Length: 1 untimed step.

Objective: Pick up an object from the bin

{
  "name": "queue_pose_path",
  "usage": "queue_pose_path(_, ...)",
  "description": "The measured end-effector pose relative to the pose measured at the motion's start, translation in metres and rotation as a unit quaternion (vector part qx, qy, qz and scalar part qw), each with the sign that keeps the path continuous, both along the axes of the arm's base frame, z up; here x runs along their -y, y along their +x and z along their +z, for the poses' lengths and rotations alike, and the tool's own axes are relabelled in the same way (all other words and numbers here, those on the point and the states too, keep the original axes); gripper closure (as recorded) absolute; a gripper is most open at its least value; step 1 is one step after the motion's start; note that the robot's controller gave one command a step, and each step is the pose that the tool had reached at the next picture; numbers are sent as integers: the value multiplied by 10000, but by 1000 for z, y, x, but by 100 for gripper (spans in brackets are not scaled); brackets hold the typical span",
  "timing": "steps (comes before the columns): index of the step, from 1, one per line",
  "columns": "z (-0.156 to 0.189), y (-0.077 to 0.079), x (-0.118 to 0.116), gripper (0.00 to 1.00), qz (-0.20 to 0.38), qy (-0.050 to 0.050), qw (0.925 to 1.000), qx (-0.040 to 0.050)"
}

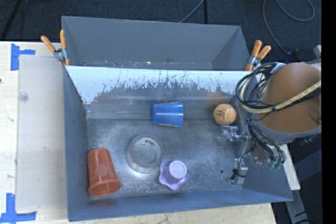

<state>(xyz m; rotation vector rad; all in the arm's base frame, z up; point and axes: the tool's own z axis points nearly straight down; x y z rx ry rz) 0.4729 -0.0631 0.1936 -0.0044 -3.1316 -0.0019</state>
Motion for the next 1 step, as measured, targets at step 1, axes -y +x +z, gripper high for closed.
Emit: queue_pose_path(1,4,2,0,0,10,-4,10000,40)
